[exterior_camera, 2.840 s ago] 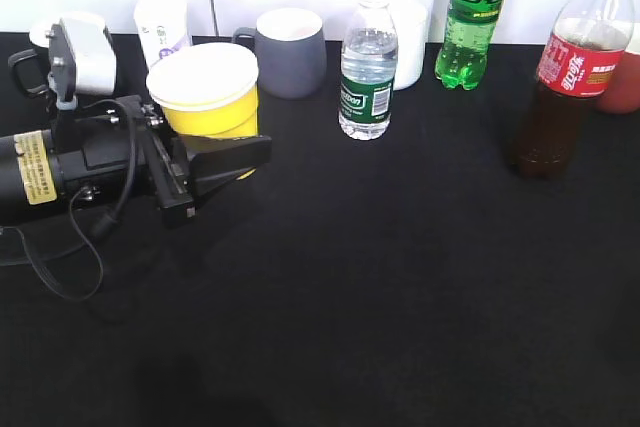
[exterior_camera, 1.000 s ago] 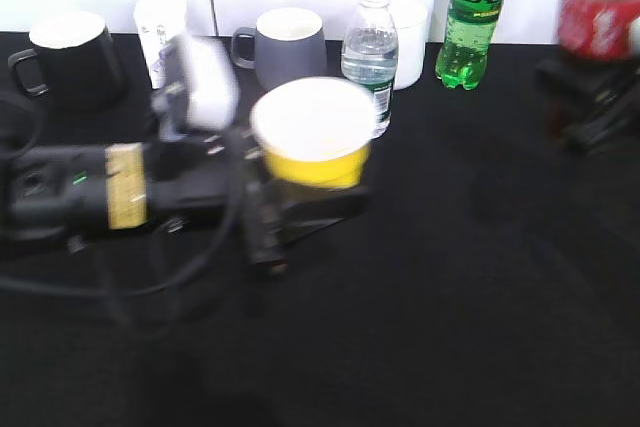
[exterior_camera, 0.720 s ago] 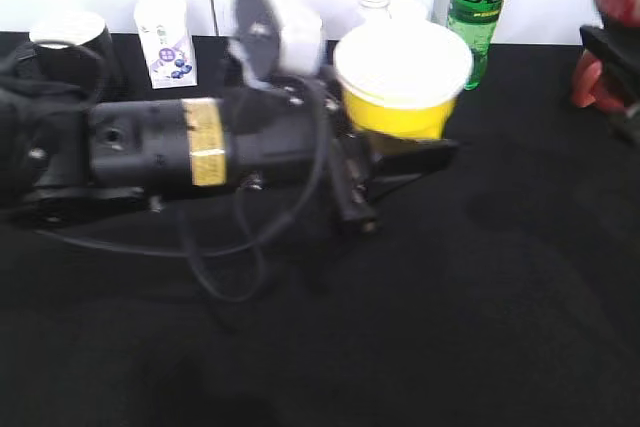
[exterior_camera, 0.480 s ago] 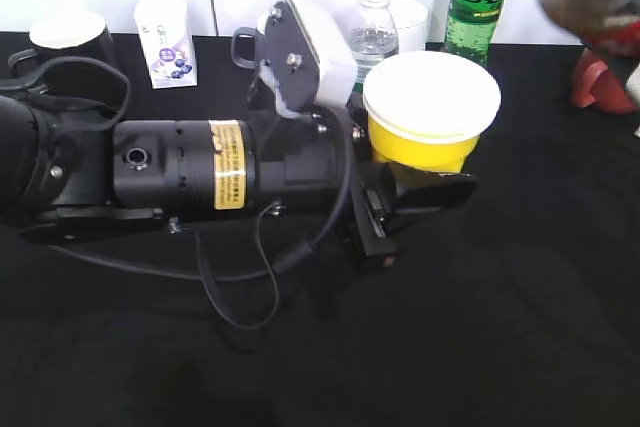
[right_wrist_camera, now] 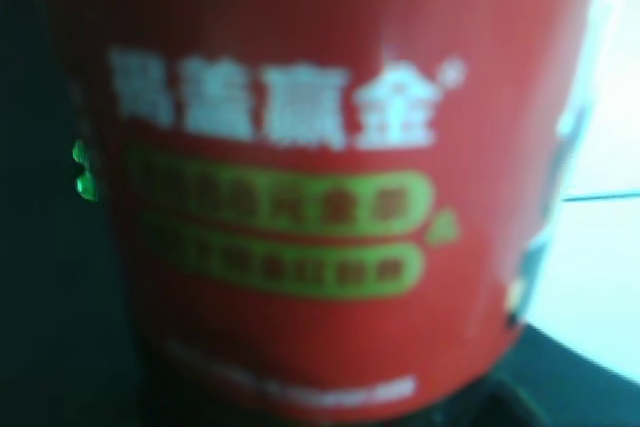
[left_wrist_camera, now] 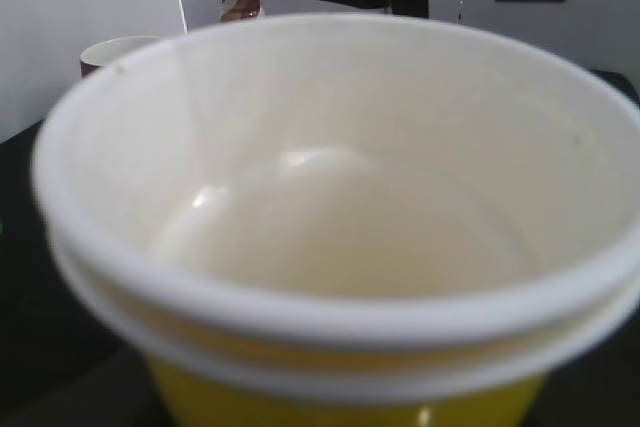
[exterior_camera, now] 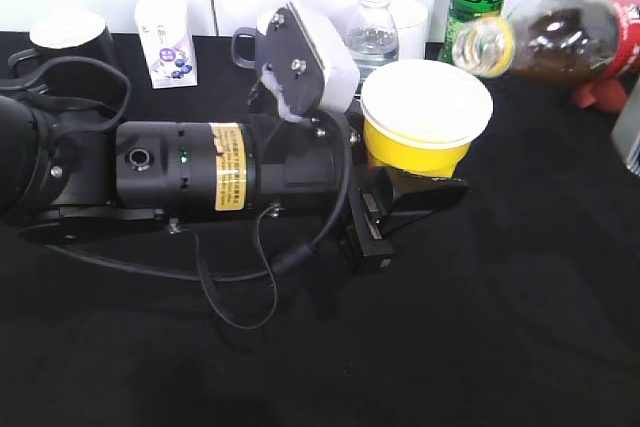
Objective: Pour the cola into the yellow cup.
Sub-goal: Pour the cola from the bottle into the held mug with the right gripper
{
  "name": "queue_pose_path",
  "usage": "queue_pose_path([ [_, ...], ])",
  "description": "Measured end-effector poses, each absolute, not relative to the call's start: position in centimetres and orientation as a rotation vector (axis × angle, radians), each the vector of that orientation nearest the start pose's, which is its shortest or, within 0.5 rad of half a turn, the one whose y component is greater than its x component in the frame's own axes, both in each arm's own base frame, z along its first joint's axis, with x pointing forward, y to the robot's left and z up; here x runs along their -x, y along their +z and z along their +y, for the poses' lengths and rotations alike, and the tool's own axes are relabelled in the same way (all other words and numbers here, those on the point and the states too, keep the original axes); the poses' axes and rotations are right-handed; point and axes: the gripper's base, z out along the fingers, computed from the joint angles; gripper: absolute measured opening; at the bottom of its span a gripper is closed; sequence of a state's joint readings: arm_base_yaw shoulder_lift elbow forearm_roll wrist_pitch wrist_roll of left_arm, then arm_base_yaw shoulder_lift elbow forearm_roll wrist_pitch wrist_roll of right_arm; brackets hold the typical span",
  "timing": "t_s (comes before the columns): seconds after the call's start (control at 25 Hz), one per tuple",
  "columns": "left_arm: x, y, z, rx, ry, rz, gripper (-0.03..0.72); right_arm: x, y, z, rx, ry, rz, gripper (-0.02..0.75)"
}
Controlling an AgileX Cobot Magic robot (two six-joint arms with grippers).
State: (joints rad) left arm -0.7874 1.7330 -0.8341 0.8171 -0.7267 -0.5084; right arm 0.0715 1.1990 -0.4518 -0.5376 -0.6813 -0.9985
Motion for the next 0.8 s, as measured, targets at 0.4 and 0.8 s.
queue_pose_path([
  [0.4, -21.0, 20.5, -27.9, -1.242, -0.917, 1.492, 0.419, -22.8, 25.9, 4.6, 1.363, -0.826, 0.993, 0.386],
  [0.8, -20.3, 18.9, -27.1, -1.262, -0.92, 1.556, 0.419, -22.8, 25.9, 4.6, 1.392, -0.861, 0.964, 0.385],
])
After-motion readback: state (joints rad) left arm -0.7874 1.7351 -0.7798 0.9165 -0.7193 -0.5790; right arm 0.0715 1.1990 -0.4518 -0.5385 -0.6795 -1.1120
